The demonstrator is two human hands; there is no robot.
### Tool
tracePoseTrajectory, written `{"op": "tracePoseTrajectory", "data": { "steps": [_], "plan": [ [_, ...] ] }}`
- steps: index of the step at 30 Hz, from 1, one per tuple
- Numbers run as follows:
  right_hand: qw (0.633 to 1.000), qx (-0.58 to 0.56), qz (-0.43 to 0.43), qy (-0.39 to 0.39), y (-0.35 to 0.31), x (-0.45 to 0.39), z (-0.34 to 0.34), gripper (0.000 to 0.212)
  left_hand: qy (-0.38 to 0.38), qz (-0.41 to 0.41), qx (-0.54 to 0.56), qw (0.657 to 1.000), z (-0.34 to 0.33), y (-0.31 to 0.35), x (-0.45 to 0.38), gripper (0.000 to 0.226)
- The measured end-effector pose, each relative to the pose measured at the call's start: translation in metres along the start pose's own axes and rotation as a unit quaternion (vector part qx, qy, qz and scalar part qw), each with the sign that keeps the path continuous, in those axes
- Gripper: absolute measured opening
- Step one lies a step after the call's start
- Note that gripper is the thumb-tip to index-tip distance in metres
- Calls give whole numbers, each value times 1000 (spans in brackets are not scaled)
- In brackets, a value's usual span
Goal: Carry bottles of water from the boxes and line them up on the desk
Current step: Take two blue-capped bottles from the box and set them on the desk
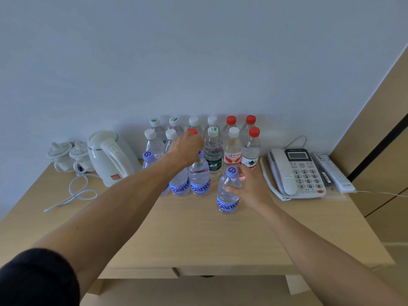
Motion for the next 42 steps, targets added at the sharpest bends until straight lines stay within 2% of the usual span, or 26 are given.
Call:
{"op": "tracePoseTrajectory", "data": {
  "steps": [11, 16, 24, 42],
  "plan": [
    [999, 32, -11, 28, -11, -28, -1, 38, 6, 2, -20, 1000, -1, -2, 1, 41],
    [997, 43, -17, 64, -13, -41, -6, 38, 31, 12, -33, 999, 3, -5, 4, 40],
    [996, 23, -24, 84, -11, -53, -18, 34, 13, 22, -19, 999, 3, -7, 2, 35],
    [999, 24, -14, 43, -11, -59, -15, 35, 20, 34, 13, 999, 0, -13, 3, 34]
  ]
}}
Point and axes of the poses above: each hand's wrist, its own x-axis away from the middle knuckle, its own z-axis out of the back of the hand, y = z × x, the point moved 6 cm from there along -x, towards the middle knuckle, and after that the axes turned 2 degrees about -y, right-handed, at the moved point
